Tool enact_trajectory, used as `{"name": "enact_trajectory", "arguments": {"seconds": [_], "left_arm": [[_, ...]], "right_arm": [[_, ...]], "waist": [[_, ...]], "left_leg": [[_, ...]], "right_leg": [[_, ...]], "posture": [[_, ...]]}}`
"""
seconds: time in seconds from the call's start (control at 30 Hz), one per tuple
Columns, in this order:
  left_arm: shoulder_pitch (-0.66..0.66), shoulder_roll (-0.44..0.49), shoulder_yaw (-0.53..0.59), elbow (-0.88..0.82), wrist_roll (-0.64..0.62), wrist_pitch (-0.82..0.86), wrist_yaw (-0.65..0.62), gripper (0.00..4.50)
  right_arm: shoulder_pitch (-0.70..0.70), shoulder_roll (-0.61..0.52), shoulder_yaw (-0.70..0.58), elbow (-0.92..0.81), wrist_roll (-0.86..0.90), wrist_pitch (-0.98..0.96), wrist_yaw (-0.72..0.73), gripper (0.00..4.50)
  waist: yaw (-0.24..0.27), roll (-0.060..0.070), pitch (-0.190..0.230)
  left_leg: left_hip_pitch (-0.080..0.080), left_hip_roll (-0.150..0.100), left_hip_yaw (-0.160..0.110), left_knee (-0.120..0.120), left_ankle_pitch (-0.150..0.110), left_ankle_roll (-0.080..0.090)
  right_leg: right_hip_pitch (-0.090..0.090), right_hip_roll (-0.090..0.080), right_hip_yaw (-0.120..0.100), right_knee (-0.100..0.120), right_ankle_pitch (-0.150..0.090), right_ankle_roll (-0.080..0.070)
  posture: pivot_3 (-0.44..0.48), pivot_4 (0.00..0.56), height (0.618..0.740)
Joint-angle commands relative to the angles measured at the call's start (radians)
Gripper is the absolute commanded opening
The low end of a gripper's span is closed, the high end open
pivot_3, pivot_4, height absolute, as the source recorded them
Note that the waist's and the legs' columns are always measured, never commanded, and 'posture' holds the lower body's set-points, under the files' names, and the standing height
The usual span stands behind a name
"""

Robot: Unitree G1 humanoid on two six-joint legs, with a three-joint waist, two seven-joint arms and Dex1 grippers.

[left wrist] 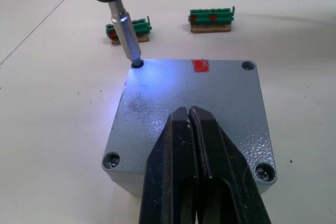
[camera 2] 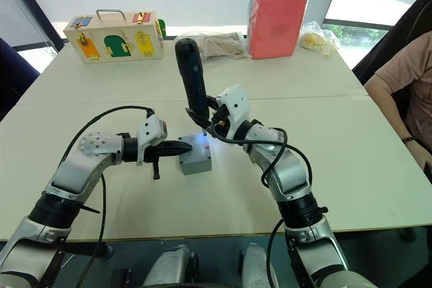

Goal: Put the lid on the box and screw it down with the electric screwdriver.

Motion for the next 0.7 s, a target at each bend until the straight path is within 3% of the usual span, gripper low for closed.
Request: {"name": "enact_trajectory", "arguments": {"seconds": [0.03, 0.17, 0.37, 0.47, 0.57, 0.7], "left_arm": [[0.011, 0.005, -0.003, -0.025, -0.001, 0.016, -0.005, 0.0], [0.01, 0.009, 0.006, -0.039, -0.008, 0.024, -0.008, 0.0], [-0.011, 0.027, 0.056, -0.115, -0.064, 0.062, -0.011, 0.0], [-0.02, 0.04, 0.072, -0.148, -0.081, 0.08, -0.014, 0.0], [-0.039, 0.062, 0.115, -0.201, -0.131, 0.121, -0.02, 0.0], [-0.048, 0.098, 0.156, -0.253, -0.177, 0.155, -0.023, 0.0]], "right_arm": [[0.017, -0.029, -0.006, 0.014, -0.015, 0.065, -0.003, 1.8], [-0.028, -0.042, -0.028, -0.052, -0.002, 0.085, 0.002, 1.8], [-0.214, -0.046, -0.222, -0.206, 0.191, 0.282, -0.06, 1.8], [-0.26, -0.077, -0.296, -0.224, 0.262, 0.4, -0.087, 1.8], [-0.323, -0.18, -0.386, -0.215, 0.335, 0.635, -0.123, 1.8], [-0.363, -0.357, -0.401, -0.17, 0.367, 0.92, -0.115, 1.8]], "waist": [[0.0, 0.0, 0.0], [0.001, 0.001, 0.001], [0.001, 0.001, 0.013], [0.0, 0.001, 0.013], [-0.002, 0.001, 0.016], [-0.001, 0.001, 0.017]], "left_leg": [[0.0, 0.0, 0.0, 0.0, 0.0, 0.0], [-0.001, 0.0, 0.0, 0.0, 0.0, 0.0], [-0.006, 0.0, 0.0, 0.0, 0.0, 0.0], [-0.018, 0.0, 0.0, 0.001, 0.0, 0.0], [-0.02, 0.0, 0.0, 0.001, 0.0, 0.0], [-0.02, 0.0, 0.001, 0.001, 0.0, 0.0]], "right_leg": [[0.0, 0.0, 0.0, 0.0, 0.0, 0.0], [0.0, 0.0, 0.0, 0.0, 0.0, 0.0], [-0.006, -0.001, 0.0, 0.001, 0.0, 0.0], [-0.019, -0.001, 0.0, 0.002, 0.001, 0.0], [-0.021, -0.001, 0.0, 0.001, 0.001, 0.0], [-0.021, -0.002, 0.0, 0.001, 0.001, 0.0]], "posture": [[0.0, 0.15, 0.73], [0.0, 0.15, 0.73], [0.0, 0.15, 0.73], [0.0, 0.15, 0.73], [0.0, 0.15, 0.73], [0.0, 0.15, 0.73]]}}
